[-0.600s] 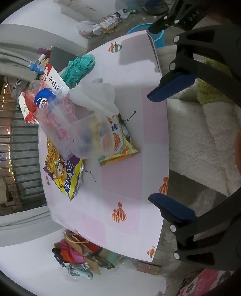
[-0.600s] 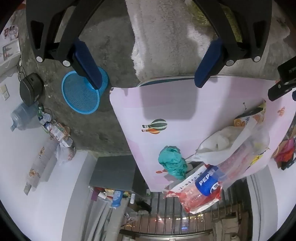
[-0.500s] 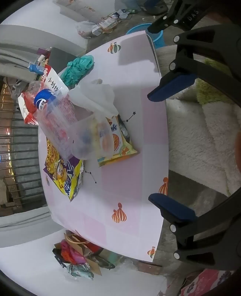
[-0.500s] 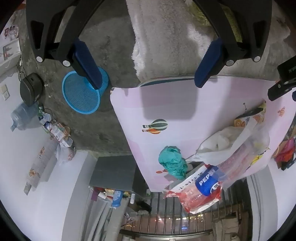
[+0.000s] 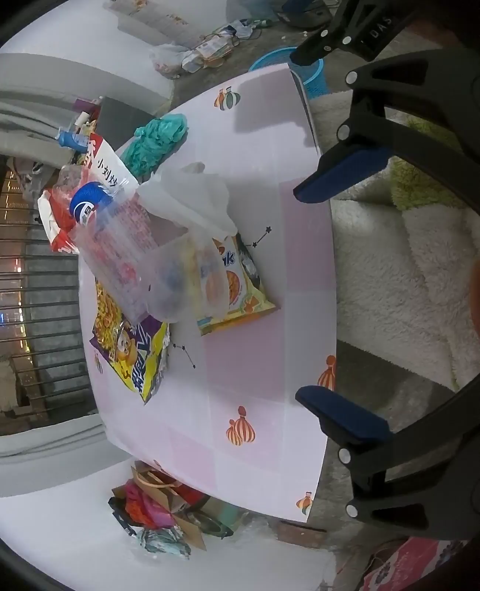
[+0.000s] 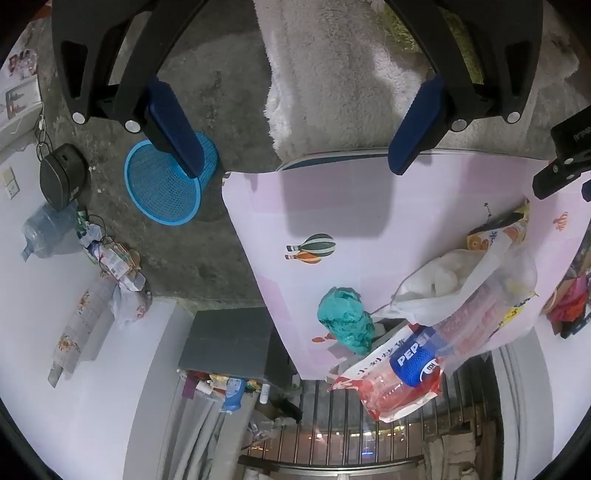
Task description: Collect trash
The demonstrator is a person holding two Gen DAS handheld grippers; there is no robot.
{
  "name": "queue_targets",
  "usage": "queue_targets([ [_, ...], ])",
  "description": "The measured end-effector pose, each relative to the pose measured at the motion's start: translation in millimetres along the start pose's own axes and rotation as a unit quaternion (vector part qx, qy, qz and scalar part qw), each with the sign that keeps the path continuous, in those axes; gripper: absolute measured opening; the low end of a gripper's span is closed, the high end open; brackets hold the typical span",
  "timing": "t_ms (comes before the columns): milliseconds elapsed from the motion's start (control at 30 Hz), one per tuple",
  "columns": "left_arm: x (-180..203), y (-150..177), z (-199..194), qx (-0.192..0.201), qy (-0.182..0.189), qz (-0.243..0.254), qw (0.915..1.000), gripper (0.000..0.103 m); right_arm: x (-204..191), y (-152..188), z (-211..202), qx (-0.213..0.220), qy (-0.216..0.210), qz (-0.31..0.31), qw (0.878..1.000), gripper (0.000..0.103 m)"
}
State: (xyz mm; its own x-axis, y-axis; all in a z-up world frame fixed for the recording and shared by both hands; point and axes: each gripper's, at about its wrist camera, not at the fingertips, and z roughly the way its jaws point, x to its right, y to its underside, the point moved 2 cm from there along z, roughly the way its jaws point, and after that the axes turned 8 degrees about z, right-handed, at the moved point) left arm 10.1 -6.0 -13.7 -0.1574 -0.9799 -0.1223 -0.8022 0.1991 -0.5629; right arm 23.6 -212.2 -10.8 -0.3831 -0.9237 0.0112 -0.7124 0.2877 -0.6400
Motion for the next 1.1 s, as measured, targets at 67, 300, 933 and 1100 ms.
queue_targets([
  [67,2.4,0.3,-0.4,0.000,0.001,0.000,1.0000,0.095,0.1,0.9,0.6,0.000,0.000,0.000,1.000,0.097],
  [300,3.0,1.4,-1.2,0.002,0.005,0.008,1.0000,0.095,1.8,-0.1,1.2,-0.001,0.001,0.000,1.000,0.097],
  [933,1.9,-1.1,-1.7,0.003,0.006,0.009,0.9999,0.095,1.0,-3.6,-3.3,0.003,-0.001,0.000,1.000,0.097],
  [1100,0.9,-2.1,-2.0,0.004,0.007,0.009,0.9999,0.095,0.5,-5.0,-3.4,0.003,-0.001,0.001,1.000,0.097],
])
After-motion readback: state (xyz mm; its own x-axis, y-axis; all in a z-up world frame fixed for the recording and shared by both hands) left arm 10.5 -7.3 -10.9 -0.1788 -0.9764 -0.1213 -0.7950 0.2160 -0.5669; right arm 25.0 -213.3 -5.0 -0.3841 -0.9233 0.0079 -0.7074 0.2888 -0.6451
